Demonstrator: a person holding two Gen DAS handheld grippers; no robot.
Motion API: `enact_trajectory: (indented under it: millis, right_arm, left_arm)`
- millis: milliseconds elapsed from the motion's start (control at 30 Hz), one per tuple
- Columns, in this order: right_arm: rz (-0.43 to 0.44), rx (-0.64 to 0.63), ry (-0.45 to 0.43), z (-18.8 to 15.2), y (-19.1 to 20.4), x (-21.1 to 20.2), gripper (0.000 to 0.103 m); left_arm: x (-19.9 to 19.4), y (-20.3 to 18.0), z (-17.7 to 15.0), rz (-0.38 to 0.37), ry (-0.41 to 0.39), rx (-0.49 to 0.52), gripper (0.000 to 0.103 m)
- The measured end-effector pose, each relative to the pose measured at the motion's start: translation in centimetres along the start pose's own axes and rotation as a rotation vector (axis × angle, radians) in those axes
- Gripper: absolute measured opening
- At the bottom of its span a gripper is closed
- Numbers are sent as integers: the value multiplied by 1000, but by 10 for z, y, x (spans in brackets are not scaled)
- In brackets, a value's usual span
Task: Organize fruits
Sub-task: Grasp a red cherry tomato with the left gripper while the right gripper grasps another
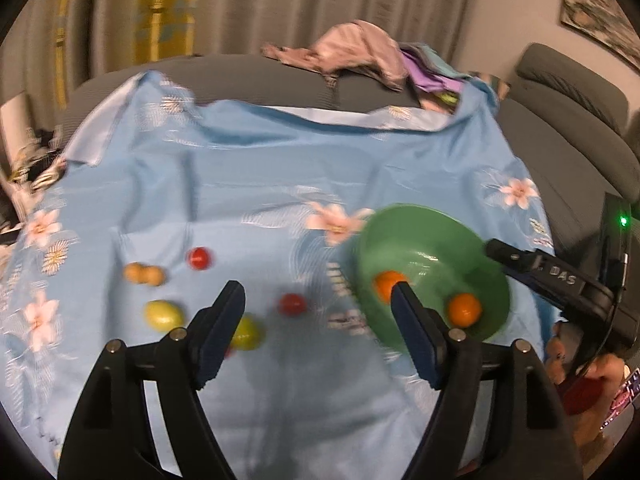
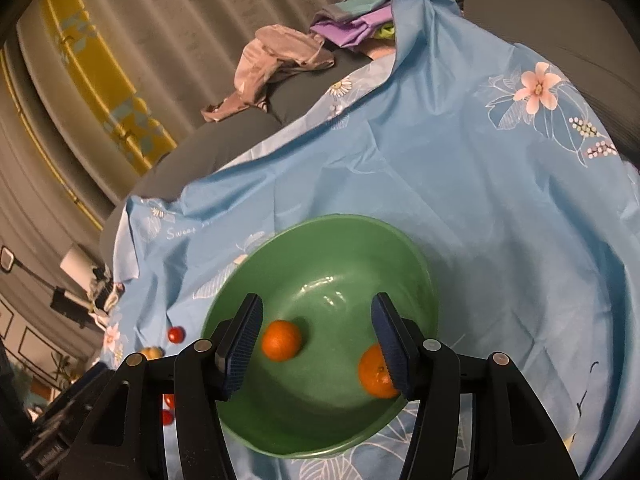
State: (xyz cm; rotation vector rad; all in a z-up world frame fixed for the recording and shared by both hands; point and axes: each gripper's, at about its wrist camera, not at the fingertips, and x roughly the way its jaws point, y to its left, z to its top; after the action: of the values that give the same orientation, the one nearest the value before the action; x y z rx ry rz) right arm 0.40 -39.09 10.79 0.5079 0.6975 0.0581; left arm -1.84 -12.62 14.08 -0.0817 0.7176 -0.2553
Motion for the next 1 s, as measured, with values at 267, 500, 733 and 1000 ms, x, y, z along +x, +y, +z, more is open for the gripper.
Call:
enact_trajectory:
  millis: [267, 500, 733, 1000]
  right_arm:
    - [54, -56, 11, -4, 28, 4, 57]
    - [151, -234, 92, -24, 85, 29, 57]
    - [224, -385, 166, -52, 137, 47, 57]
    - [294, -357, 352, -82, 165, 84, 56]
  left_arm:
    - [-16, 72, -20, 111, -2, -118, 79]
    - [13, 107, -43, 105, 96, -182, 78]
    - [44, 113, -57, 116, 208, -211, 77]
    - [58, 127, -62, 78, 278, -306, 55]
